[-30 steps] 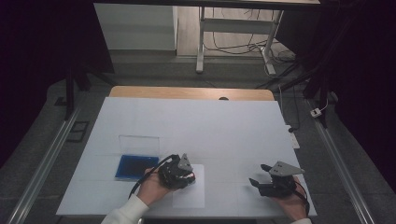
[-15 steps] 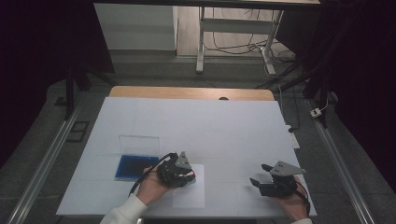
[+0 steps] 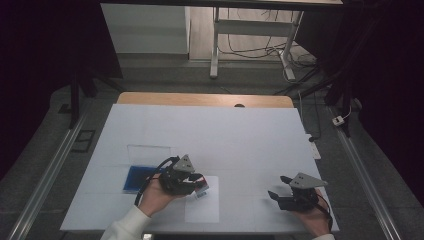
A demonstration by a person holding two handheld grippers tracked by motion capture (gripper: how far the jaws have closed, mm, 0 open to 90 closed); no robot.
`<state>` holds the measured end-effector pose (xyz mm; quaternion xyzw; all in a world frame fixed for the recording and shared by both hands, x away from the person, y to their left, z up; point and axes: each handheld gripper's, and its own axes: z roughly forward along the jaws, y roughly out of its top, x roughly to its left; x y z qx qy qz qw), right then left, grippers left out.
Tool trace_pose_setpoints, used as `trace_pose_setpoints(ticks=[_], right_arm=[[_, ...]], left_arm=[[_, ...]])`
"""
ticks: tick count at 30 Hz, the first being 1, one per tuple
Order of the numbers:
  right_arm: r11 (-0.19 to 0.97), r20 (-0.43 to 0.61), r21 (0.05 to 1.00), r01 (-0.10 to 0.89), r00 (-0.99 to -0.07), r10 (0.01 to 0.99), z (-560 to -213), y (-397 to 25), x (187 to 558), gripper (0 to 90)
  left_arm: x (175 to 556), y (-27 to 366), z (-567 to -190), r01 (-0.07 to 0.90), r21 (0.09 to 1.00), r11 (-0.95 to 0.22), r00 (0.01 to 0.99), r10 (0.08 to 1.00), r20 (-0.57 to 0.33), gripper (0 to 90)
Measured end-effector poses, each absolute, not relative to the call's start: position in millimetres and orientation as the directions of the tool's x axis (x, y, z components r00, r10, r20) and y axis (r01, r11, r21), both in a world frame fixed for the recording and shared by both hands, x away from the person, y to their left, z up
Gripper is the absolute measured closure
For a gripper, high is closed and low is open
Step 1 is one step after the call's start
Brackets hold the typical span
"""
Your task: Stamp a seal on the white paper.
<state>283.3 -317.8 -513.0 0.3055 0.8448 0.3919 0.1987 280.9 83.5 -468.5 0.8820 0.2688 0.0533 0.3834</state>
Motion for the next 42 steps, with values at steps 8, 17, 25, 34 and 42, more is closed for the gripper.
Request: trace_pose_setpoints(ticks=[8, 17, 25, 34, 42], right_arm=[[0.509, -0.096, 0.781, 0.361, -0.737, 0.669, -513.2, -317.8, 283.6, 26.7], [0.512, -0.101, 0.78, 0.359, -0.736, 0.67, -513.5, -318.5, 283.9, 26.7], [0.519, -0.107, 0.776, 0.358, -0.736, 0.668, -514.7, -317.6, 283.7, 26.7], [0.511, -0.107, 0.787, 0.346, -0.739, 0.665, -511.7, -315.9, 282.1, 26.8], [0.506, -0.107, 0.791, 0.343, -0.738, 0.666, -512.3, -316.9, 282.0, 26.9]], left_arm=[[279.6, 93.2, -458.8, 0.428, 0.722, -0.543, 0.846, 0.522, -0.109, 70.2], [276.4, 109.9, -443.4, 0.419, 0.751, -0.511, 0.838, 0.535, -0.103, 70.2], [276.4, 124.3, -436.3, 0.414, 0.759, -0.503, 0.831, 0.549, -0.09, 70.2], [275.7, 136.1, -434.8, 0.42, 0.763, -0.491, 0.82, 0.566, -0.087, 70.2], [279.2, 158.0, -436.6, 0.451, 0.757, -0.473, 0.785, 0.614, -0.085, 70.2]])
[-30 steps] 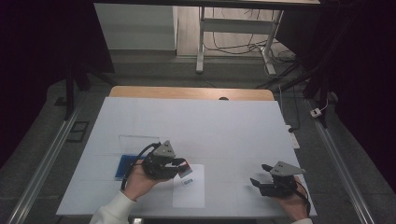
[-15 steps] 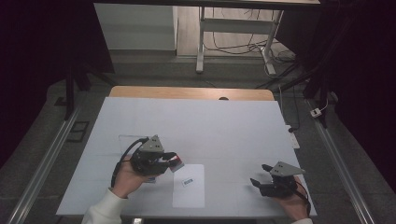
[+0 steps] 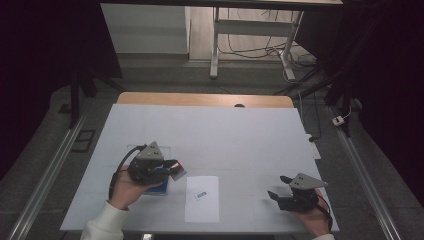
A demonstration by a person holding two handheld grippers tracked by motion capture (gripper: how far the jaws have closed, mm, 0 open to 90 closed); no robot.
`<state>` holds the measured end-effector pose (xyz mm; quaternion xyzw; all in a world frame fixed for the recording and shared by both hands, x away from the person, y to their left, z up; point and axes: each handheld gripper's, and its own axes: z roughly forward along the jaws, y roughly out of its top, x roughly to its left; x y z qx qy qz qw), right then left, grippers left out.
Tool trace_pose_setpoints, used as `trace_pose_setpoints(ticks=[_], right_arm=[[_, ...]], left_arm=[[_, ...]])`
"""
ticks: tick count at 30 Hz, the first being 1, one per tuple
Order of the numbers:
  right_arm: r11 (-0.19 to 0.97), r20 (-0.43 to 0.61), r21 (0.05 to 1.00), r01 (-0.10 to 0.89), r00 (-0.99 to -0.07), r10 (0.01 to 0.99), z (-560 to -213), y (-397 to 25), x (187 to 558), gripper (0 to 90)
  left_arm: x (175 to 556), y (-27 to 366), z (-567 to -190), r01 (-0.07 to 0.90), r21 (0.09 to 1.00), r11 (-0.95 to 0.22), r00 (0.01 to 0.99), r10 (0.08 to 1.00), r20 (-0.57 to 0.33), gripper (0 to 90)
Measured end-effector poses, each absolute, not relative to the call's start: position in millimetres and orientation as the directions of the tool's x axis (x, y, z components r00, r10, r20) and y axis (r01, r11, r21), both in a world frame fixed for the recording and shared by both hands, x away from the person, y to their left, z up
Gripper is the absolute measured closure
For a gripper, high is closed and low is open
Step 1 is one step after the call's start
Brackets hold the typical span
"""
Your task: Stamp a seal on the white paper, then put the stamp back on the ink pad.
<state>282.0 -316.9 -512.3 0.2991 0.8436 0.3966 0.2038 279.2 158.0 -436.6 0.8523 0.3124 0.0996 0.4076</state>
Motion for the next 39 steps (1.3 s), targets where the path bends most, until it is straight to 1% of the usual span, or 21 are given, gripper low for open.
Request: trace_pose_setpoints(ticks=[8, 18, 25, 31, 35, 39], right_arm=[[0.513, -0.11, 0.788, 0.34, -0.743, 0.661, -512.8, -316.0, 282.0, 26.9], [0.514, -0.11, 0.788, 0.34, -0.744, 0.659, -512.8, -316.0, 282.2, 26.9], [0.519, -0.107, 0.782, 0.345, -0.746, 0.657, -513.6, -314.9, 282.7, 26.9], [0.516, -0.107, 0.784, 0.344, -0.745, 0.659, -514.0, -314.2, 283.4, 26.9], [0.519, -0.107, 0.781, 0.347, -0.745, 0.659, -514.8, -314.2, 283.7, 26.9], [0.504, -0.091, 0.791, 0.348, -0.746, 0.659, -515.5, -315.4, 284.6, 26.9]], left_arm=[[285.0, 184.1, -442.7, 0.501, 0.732, -0.462, 0.735, 0.674, -0.078, 70.2], [291.2, 202.0, -455.6, 0.562, 0.671, -0.483, 0.687, 0.724, -0.055, 70.1], [294.3, 208.2, -464.6, 0.596, 0.63, -0.498, 0.67, 0.74, -0.048, 70.1], [295.3, 211.6, -475.4, 0.63, 0.578, -0.519, 0.655, 0.755, -0.037, 70.0], [295.8, 211.7, -479.1, 0.639, 0.57, -0.516, 0.65, 0.759, -0.042, 70.0], [295.3, 208.8, -482.7, 0.642, 0.55, -0.535, 0.653, 0.757, -0.026, 69.7]])
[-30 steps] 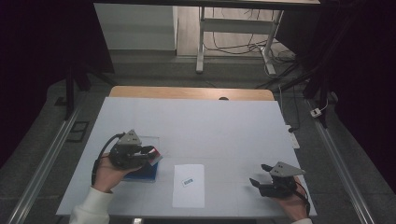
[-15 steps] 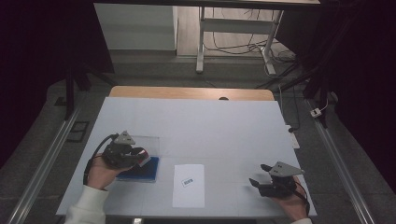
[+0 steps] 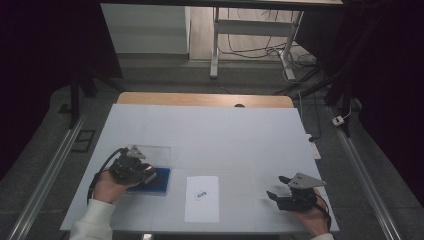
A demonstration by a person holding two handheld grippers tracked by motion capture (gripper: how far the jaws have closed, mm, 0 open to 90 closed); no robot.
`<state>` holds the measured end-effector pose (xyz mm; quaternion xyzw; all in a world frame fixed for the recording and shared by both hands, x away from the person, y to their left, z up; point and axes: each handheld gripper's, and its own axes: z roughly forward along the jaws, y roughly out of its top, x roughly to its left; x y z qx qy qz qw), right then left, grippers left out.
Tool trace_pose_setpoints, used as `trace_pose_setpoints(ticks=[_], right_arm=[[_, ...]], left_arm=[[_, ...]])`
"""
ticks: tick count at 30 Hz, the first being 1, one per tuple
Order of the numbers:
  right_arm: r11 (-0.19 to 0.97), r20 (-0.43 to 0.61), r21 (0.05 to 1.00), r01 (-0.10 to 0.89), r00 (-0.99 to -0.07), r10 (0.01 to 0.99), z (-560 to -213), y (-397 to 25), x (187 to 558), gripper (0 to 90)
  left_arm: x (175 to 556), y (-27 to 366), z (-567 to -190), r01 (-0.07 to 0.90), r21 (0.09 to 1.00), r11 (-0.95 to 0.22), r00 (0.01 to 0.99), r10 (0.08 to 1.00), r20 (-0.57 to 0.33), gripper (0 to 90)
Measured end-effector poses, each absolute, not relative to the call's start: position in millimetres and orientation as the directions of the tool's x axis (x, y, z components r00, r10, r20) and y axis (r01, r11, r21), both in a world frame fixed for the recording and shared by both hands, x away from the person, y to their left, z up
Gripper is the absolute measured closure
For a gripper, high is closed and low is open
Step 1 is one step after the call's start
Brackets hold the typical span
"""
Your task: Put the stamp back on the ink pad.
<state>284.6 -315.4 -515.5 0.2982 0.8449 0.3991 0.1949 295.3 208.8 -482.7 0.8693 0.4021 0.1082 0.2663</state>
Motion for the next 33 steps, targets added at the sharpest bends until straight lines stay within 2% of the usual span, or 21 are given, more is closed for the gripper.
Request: trace_pose_setpoints(ticks=[5, 11, 17, 22, 33], right_arm=[[0.507, -0.093, 0.789, 0.346, -0.749, 0.656, -516.3, -315.4, 284.7, 26.9], [0.509, -0.096, 0.787, 0.35, -0.745, 0.66, -514.9, -317.4, 283.6, 26.9], [0.506, -0.095, 0.791, 0.345, -0.746, 0.659, -514.5, -317.3, 282.6, 26.9], [0.512, -0.098, 0.786, 0.346, -0.749, 0.655, -514.7, -316.1, 282.7, 26.9], [0.508, -0.099, 0.791, 0.342, -0.747, 0.657, -514.3, -316.1, 281.3, 26.9]], left_arm=[[294.2, 210.7, -484.1, 0.644, 0.56, -0.522, 0.645, 0.763, -0.031, 68.2], [284.7, 208.2, -480.2, 0.597, 0.634, -0.493, 0.631, 0.776, 0.009, 36.4], [267.6, 210.5, -474.3, 0.556, 0.698, -0.452, 0.615, 0.788, 0.02, 25.1], [251.6, 217.9, -478.8, 0.549, 0.731, -0.406, 0.6, 0.8, -0.006, 20.0], [222.8, 235.3, -491.3, 0.543, 0.756, -0.365, 0.579, 0.815, -0.022, 19.7]])
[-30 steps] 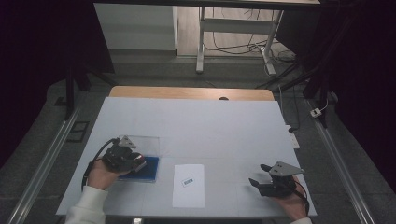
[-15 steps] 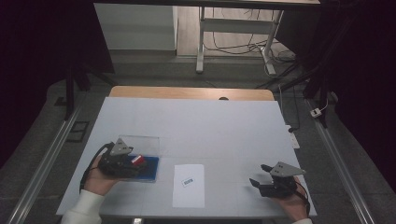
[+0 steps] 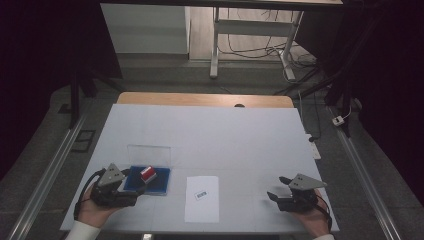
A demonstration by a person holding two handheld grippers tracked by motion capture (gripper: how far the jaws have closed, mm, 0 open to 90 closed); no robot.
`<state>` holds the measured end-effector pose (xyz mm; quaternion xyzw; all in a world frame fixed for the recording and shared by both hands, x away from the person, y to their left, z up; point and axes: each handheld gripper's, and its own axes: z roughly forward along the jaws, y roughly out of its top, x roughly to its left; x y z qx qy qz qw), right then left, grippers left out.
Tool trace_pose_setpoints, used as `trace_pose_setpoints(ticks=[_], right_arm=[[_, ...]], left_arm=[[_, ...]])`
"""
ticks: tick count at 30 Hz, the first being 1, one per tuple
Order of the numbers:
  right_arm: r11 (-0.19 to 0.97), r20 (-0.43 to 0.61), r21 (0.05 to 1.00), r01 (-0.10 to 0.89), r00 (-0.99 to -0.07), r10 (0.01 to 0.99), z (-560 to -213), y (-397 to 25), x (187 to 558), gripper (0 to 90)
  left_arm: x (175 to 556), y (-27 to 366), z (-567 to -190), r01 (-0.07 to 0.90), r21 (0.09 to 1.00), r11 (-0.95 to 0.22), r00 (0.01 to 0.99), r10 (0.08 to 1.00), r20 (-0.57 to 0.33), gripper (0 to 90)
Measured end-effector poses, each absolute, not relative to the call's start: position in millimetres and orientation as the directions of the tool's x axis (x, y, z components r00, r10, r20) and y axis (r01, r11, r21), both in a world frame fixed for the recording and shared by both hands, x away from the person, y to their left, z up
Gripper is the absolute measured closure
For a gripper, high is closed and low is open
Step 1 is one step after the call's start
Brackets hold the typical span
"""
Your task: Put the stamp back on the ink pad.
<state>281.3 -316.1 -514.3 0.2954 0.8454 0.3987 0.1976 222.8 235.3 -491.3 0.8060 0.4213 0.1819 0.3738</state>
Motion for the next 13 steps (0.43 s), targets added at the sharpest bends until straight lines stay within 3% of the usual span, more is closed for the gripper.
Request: trace_pose_setpoints(ticks=[13], right_arm=[[0.505, -0.115, 0.802, 0.319, -0.748, 0.654, -510.3, -317.0, 279.8, 27.0]], left_arm=[[221.6, 241.9, -496.4, 0.559, 0.75, -0.355, 0.565, 0.825, -0.03, 19.7]])
